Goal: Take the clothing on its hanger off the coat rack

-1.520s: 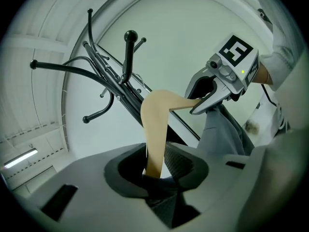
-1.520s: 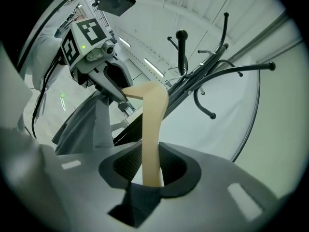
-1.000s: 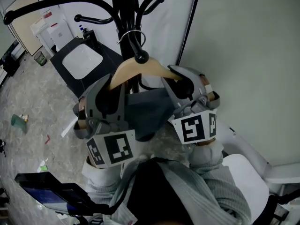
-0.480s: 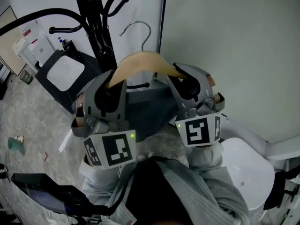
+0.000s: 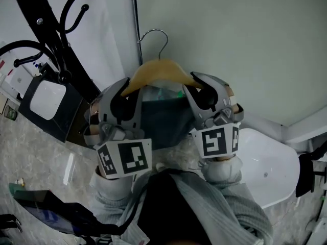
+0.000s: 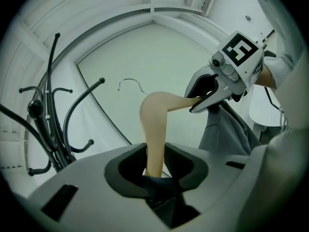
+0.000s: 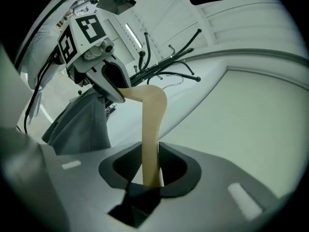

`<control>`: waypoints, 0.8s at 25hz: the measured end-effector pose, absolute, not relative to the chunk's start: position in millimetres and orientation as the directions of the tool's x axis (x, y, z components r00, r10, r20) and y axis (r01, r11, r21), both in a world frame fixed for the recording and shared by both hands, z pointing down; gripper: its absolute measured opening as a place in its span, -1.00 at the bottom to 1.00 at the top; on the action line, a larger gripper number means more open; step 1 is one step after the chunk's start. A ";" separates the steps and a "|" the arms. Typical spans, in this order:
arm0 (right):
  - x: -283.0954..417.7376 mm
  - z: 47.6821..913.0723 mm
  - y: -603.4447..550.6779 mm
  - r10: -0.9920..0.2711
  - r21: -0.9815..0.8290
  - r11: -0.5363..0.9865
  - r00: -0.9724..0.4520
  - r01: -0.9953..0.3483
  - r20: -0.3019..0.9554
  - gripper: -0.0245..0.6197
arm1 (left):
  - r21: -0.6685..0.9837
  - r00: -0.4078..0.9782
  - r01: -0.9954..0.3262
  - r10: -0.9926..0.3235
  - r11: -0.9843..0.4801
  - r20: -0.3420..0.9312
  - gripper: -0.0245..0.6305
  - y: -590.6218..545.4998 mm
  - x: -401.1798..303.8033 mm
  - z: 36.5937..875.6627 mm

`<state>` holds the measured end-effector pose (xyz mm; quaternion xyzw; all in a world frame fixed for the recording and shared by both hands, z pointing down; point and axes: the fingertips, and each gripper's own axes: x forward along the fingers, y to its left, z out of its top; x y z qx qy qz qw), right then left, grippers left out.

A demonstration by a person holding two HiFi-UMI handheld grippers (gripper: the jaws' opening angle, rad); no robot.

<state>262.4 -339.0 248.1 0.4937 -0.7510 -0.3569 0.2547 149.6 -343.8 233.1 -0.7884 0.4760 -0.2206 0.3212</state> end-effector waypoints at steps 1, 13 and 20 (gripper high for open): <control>268.8 250.3 -337.7 -0.930 0.787 0.252 -0.365 -0.563 0.038 -0.61 | -0.713 0.465 -0.604 -0.884 -0.356 0.047 -0.58 -344.6 156.1 235.7; 304.4 267.3 -335.7 -0.963 0.791 0.225 -0.253 -0.568 0.092 -0.61 | -0.685 0.559 -0.571 -0.825 -0.453 0.081 -0.58 -354.6 192.8 255.7; 304.3 266.1 -338.0 -0.960 0.788 0.232 -0.266 -0.570 0.090 -0.61 | -0.697 0.543 -0.571 -0.837 -0.434 0.077 -0.58 -354.8 192.5 251.8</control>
